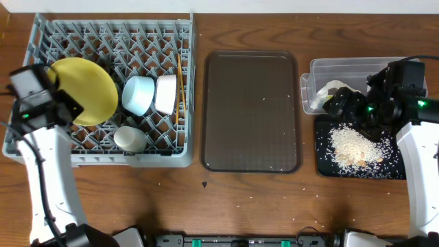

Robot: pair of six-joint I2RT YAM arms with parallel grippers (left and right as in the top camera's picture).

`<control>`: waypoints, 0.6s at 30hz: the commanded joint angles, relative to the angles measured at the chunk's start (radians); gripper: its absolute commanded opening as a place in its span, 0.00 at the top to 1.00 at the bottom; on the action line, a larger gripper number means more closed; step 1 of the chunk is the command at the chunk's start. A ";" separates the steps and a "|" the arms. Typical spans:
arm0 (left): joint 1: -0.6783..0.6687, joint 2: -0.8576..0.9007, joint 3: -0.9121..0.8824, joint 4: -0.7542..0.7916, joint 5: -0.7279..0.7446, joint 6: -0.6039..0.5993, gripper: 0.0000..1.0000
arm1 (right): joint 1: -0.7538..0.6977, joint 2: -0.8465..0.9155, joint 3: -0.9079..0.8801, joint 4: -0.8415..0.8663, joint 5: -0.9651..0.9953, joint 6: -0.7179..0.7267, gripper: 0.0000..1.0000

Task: Sort waste into correct bins and load items into the dishwasher

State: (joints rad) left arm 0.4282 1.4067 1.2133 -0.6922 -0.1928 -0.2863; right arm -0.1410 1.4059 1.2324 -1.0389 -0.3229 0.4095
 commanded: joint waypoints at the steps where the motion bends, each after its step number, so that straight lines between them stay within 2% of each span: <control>1: -0.070 0.004 -0.012 0.023 -0.243 0.031 0.93 | 0.011 -0.009 0.009 -0.001 -0.008 0.005 0.01; 5: -0.087 0.005 -0.012 0.054 -0.272 0.032 0.92 | 0.011 -0.009 0.009 -0.001 -0.008 0.005 0.01; 11: -0.099 0.019 -0.012 0.122 -0.272 0.130 0.92 | 0.011 -0.009 0.009 0.001 -0.008 0.005 0.01; 18: -0.143 0.102 -0.012 0.149 -0.319 0.167 0.92 | 0.011 -0.009 0.009 0.002 -0.008 0.005 0.01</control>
State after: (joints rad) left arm 0.3065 1.4570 1.2106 -0.5568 -0.4511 -0.1566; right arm -0.1410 1.4059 1.2324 -1.0378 -0.3225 0.4095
